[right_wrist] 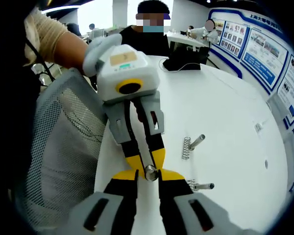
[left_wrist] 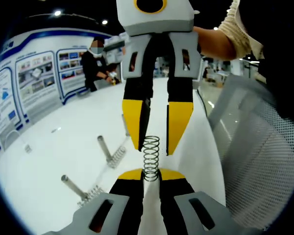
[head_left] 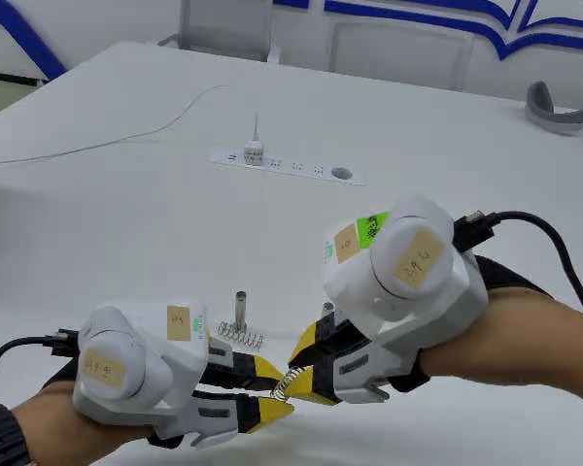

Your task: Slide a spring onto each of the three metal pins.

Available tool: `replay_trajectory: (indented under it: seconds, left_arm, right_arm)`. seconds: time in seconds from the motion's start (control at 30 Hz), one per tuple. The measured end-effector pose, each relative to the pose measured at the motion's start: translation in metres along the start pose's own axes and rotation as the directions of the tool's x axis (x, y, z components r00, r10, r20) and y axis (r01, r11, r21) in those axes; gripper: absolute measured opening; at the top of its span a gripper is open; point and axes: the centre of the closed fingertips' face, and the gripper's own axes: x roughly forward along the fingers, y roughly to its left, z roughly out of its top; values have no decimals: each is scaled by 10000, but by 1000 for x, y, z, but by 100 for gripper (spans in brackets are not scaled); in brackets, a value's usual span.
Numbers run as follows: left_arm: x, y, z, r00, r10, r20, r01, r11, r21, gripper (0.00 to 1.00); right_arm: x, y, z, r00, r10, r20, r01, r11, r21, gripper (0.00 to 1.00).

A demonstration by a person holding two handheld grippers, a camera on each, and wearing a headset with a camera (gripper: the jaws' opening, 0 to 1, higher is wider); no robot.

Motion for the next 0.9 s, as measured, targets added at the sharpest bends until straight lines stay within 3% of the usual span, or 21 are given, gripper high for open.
replay_trajectory:
  seconds: [0.37,0.7,0.9]
  left_arm:
    - [0,-1,10,9996,-67,259,66,10000,7,11]
    - [-1,1,11,9995,21,327,-17,9999,-141,12]
    - [-6,4,7,9995,132,297,-116,9985,-539,22]
  right_arm:
    - [8,-4,-4,9998,-112,-170,114,9999,116,14]
    - [5,-8,-5,9996,-242,-168,248,9991,353,13]
    - [1,-13,-9,9991,-381,-176,390,9978,542,13]
